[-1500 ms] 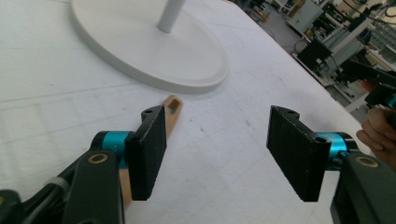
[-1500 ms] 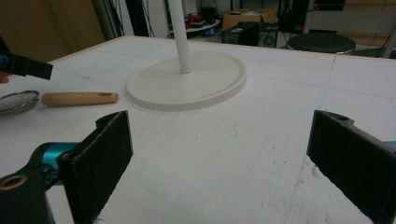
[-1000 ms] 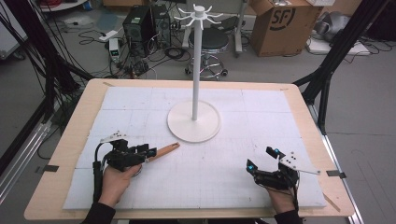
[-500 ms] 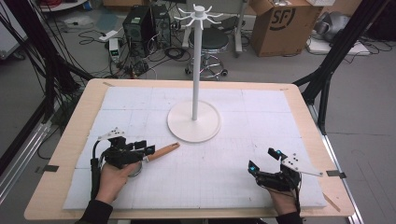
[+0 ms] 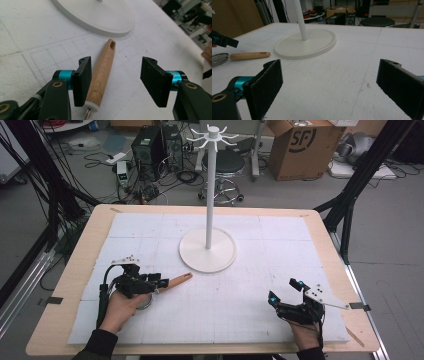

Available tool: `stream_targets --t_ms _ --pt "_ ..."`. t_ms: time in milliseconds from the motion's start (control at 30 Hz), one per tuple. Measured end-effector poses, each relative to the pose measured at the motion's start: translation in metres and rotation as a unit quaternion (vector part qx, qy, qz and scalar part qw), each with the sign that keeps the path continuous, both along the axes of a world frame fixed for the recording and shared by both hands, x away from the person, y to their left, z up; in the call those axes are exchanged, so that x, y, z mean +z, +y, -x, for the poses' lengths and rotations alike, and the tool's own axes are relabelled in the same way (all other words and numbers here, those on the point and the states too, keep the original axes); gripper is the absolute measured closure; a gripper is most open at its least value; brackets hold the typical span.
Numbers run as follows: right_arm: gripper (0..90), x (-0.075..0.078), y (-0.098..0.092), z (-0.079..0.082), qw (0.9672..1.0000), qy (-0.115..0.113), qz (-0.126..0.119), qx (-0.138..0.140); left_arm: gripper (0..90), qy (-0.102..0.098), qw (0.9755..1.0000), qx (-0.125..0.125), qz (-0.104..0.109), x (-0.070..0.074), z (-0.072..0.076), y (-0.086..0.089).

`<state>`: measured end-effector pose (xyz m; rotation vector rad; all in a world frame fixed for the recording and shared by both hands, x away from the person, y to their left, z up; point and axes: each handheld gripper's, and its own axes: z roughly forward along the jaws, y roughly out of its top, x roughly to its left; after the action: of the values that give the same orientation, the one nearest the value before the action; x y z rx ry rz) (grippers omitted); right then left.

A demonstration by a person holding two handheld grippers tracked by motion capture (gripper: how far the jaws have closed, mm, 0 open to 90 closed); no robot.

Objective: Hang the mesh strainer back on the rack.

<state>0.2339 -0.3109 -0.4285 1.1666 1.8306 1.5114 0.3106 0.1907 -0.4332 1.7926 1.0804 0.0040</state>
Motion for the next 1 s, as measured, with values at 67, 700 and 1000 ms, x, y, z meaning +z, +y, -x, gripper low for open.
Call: stream_targets --t_ms 67,700,1000 --pt "5.9 0.0 0.003 -0.001 0.9999 -0.005 0.009 0.005 42.9 0.006 1.0 -0.001 0.0 -0.002 -0.001 0.001" --pt "5.9 -0.001 0.005 -0.001 0.9999 -0.003 0.009 0.008 45.4 0.028 0.9977 -0.019 -0.058 -0.012 0.002 -0.001" --pt "5.9 -0.002 0.003 -0.001 0.9999 -0.002 0.008 0.008 45.8 0.034 0.9966 -0.019 -0.073 -0.017 0.002 -0.006"
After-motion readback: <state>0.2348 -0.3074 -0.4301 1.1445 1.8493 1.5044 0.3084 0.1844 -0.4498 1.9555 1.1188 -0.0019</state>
